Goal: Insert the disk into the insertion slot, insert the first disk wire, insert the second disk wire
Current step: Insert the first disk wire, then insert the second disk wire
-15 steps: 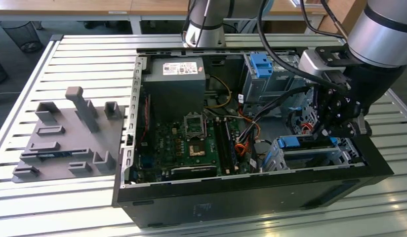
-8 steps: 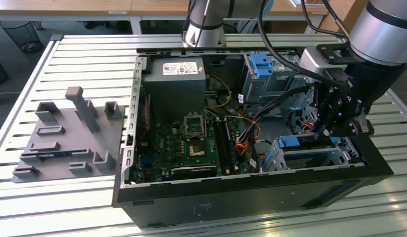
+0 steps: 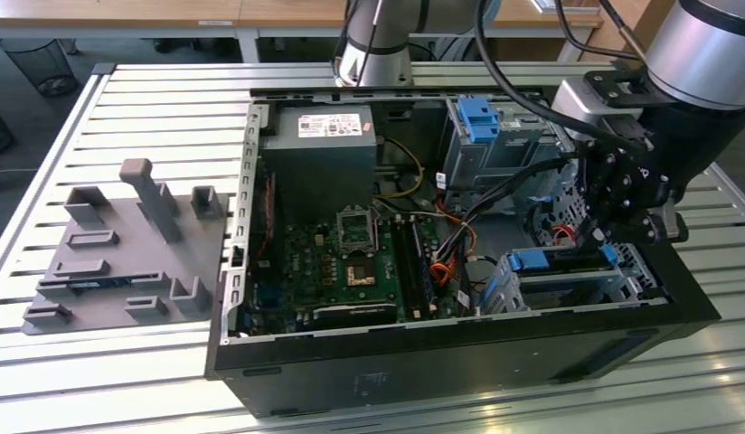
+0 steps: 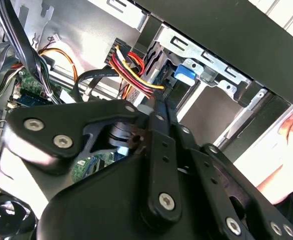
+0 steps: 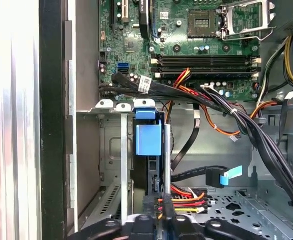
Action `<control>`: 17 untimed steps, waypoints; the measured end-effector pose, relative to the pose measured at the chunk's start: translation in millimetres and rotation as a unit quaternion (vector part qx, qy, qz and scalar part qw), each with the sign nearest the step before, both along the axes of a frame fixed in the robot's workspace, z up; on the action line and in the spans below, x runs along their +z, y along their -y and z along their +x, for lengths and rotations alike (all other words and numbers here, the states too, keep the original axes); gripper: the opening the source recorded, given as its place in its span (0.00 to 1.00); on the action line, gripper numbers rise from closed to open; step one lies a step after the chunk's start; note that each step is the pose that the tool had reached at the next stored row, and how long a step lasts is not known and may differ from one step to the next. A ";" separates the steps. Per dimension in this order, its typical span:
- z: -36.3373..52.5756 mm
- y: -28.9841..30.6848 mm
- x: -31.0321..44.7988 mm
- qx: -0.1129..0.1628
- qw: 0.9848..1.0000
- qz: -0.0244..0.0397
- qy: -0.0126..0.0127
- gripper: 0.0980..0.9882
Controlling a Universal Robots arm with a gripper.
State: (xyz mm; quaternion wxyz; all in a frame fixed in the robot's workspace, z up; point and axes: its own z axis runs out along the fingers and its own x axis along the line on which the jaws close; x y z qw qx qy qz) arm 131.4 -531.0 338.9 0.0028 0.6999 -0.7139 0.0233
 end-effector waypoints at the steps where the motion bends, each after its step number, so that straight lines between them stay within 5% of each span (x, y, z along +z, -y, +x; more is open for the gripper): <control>1: 0.0 0.0 0.2 0.000 1.000 0.000 0.000 0.07; 2: 0.0 0.0 0.4 0.000 1.000 0.000 0.000 0.01; 17: 0.0 0.0 1.0 0.000 1.000 0.000 0.000 0.01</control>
